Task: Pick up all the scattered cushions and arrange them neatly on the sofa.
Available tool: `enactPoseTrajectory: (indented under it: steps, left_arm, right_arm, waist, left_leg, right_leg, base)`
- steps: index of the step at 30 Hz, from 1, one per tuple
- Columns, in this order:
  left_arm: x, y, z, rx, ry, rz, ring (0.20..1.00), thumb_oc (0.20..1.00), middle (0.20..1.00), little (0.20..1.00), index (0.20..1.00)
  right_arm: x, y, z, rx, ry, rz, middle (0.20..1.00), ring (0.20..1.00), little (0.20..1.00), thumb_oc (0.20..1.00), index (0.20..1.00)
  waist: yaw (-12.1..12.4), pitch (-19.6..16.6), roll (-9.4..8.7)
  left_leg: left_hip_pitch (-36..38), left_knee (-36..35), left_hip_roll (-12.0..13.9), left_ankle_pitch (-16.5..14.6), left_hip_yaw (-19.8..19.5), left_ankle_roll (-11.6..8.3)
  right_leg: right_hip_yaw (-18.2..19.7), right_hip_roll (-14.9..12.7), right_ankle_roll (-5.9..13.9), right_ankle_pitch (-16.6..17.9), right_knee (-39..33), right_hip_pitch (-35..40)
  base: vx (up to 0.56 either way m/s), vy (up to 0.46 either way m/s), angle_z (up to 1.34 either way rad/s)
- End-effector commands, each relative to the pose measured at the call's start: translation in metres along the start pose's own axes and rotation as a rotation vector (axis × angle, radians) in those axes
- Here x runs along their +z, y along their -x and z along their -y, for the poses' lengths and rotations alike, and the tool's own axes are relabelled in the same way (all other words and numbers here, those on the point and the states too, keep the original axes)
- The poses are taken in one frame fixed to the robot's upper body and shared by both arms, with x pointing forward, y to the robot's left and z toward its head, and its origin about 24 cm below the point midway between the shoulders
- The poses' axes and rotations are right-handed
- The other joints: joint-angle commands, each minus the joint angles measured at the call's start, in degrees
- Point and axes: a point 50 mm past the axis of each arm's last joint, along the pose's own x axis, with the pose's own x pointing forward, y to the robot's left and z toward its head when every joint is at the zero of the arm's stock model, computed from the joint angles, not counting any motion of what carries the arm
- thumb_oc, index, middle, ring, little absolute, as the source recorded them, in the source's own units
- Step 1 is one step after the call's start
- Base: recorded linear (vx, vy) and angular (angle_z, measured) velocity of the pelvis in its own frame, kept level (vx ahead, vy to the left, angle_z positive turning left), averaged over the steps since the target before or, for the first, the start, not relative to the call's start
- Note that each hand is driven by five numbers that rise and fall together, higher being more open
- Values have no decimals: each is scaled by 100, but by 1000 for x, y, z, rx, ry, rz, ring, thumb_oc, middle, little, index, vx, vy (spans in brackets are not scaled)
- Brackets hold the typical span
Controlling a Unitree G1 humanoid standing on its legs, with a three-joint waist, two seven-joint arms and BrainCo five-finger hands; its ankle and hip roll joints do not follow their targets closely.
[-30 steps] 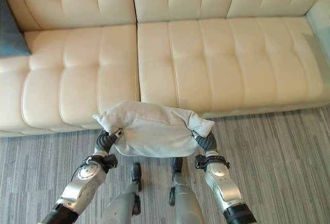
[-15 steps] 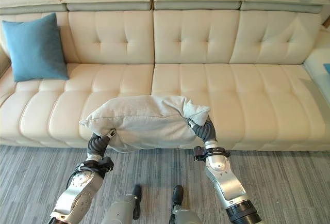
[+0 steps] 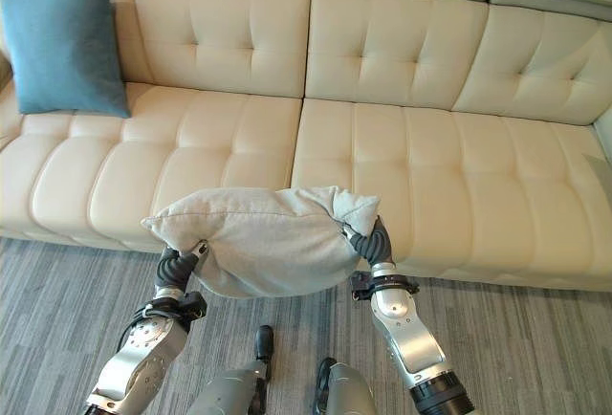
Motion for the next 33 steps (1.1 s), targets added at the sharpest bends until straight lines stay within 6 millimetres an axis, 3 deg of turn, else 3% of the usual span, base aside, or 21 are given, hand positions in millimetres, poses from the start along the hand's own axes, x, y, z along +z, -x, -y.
enactPoseTrajectory:
  steps: [1,2,3,4,7,11,13,15,17,19,21,23,24,26,27,28,33]
  left_arm:
    - [58,-6,23,-110,53,289,200,200,200,200,200]
    - [59,-6,23,-113,50,294,200,200,200,200,200]
    - [58,-8,25,-119,37,293,200,200,200,200,200]
    - [58,-8,25,-119,37,293,200,200,200,200,200]
    - [57,-9,22,-109,-2,297,200,200,200,200,200]
    - [54,-7,20,-99,-13,301,200,200,200,200,200]
    - [52,-5,21,-95,12,292,200,200,200,200,200]
    - [48,-3,22,-97,28,282,200,200,200,200,200]
    - [47,0,23,-104,50,279,200,200,200,200,200]
    - [46,0,22,-92,53,276,200,200,200,200,200]
    - [45,0,21,-85,60,265,200,200,200,200,200]
    - [43,1,19,-70,57,252,200,200,200,200,200]
    - [42,1,19,-66,51,250,200,200,200,200,200]
    - [41,2,19,-52,52,249,200,200,200,200,200]
    - [41,2,19,-48,51,250,200,200,200,200,200]
    - [41,1,22,-45,50,252,200,200,200,200,200]
    - [43,-1,27,-42,47,262,200,200,200,200,200]
  right_arm:
    - [54,-13,-11,21,-84,254,200,200,200,200,200]
    - [56,-15,-9,12,-93,263,200,200,200,200,200]
    - [57,-16,-5,-8,-103,268,200,200,200,200,200]
    - [57,-16,-5,-9,-103,267,200,200,200,200,200]
    - [59,-16,-4,-15,-102,279,200,200,200,200,200]
    - [57,-13,-5,0,-94,275,200,200,200,200,200]
    - [55,-12,-6,7,-99,271,200,200,200,200,200]
    - [55,-11,-8,22,-109,275,200,200,200,200,200]
    - [57,-12,-8,34,-116,285,200,200,200,200,200]
    - [59,-12,-7,31,-109,292,200,200,200,200,200]
    - [59,-12,-6,30,-111,291,200,200,200,200,200]
    - [61,-13,-6,19,-109,303,200,200,200,200,200]
    - [63,-13,-7,15,-106,308,200,200,200,200,200]
    - [66,-14,-9,13,-103,320,200,200,200,200,200]
    - [68,-14,-10,14,-101,326,200,200,200,200,200]
    - [70,-15,-11,12,-100,335,200,200,200,200,200]
    - [74,-17,-16,3,-75,344,200,200,200,200,200]
  waist:
    - [-33,-46,68]
    - [-39,13,126]
    - [-71,15,85]
    - [-68,27,102]
    - [-62,-50,18]
    - [-80,-211,-19]
    - [-146,-367,17]
    - [-173,-382,102]
    - [-88,-248,145]
    - [-28,-197,144]
    - [-26,-208,127]
    - [3,-246,48]
    - [-10,-276,57]
    - [-13,-291,140]
    - [-38,-297,179]
    - [-70,-299,216]
    - [-99,-416,319]
  left_leg:
    - [284,-494,-5,-382,-106,-151]
    - [396,-518,52,-431,-58,-204]
    - [530,-515,12,-535,-44,-274]
    - [550,-512,32,-546,-47,-279]
    - [769,-523,11,-713,21,-376]
    - [1084,-291,-31,-1149,-33,-394]
    - [1181,236,77,-1412,-74,-483]
    - [846,1634,219,-1223,-35,-690]
    - [241,2837,172,-847,-264,-845]
    - [-45,3247,131,-764,-413,-863]
    - [-148,3164,184,-807,-390,-813]
    - [-93,1796,342,-1060,-459,-670]
    - [-44,1220,378,-936,-587,-678]
    - [9,70,601,-178,-893,-823]
    - [20,-313,652,45,-976,-890]
    - [-14,-547,681,171,-945,-980]
    - [179,-548,675,135,-746,-1043]
  right_leg:
    - [-163,322,45,261,-741,459]
    - [-231,477,41,234,-1516,384]
    - [-71,740,154,550,-2955,376]
    - [-80,767,153,605,-3069,451]
    - [-262,813,317,1149,-4336,416]
    - [-340,780,295,1405,-4464,582]
    - [-331,854,186,1301,-4459,885]
    - [-396,908,8,1116,-4410,1230]
    - [-403,945,-178,933,-4369,1467]
    - [-442,952,-276,820,-4371,1611]
    - [-446,933,-290,776,-4371,1665]
    - [-417,839,-251,623,-4332,1799]
    - [-395,844,-244,612,-4318,1803]
    - [-360,877,-289,489,-4260,1850]
    - [-357,877,-312,428,-4218,1886]
    - [-386,864,-312,378,-4210,1964]
    - [-366,840,-279,233,-4202,2293]
  base:
    - [266,80,-30]
    - [329,-37,-40]
    - [335,-37,-43]
    - [291,-80,-31]
    - [274,-100,-15]
    - [386,-132,19]
    - [471,-191,24]
    - [373,-204,20]
    - [202,-175,19]
    - [187,-137,5]
    - [150,-82,-13]
    - [268,-58,5]
    - [291,-3,20]
    - [196,57,8]
    - [187,99,-5]
    - [129,75,-12]
    - [221,160,-8]
